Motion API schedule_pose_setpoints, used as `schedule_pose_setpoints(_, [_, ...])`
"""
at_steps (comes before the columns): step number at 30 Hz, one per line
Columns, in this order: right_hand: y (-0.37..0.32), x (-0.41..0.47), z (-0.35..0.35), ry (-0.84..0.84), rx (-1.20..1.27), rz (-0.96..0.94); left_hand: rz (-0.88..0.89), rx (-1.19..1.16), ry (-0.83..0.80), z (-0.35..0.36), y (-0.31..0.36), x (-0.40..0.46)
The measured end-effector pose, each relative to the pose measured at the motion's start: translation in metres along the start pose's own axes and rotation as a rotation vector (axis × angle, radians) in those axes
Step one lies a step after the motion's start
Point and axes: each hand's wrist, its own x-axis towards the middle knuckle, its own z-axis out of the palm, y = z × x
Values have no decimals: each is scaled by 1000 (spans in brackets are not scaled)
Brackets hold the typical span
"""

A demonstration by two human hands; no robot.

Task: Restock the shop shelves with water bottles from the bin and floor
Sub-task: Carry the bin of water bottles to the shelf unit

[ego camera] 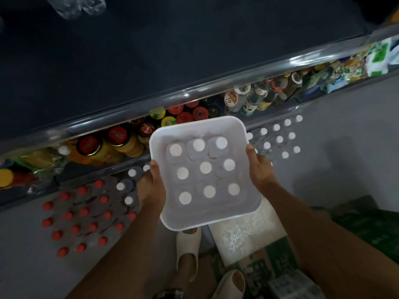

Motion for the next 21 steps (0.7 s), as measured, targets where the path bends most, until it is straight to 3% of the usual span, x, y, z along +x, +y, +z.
schedule_pose_setpoints(21, [6,50,37,-49,-34,-92,-33,-103,26,24,-19,42])
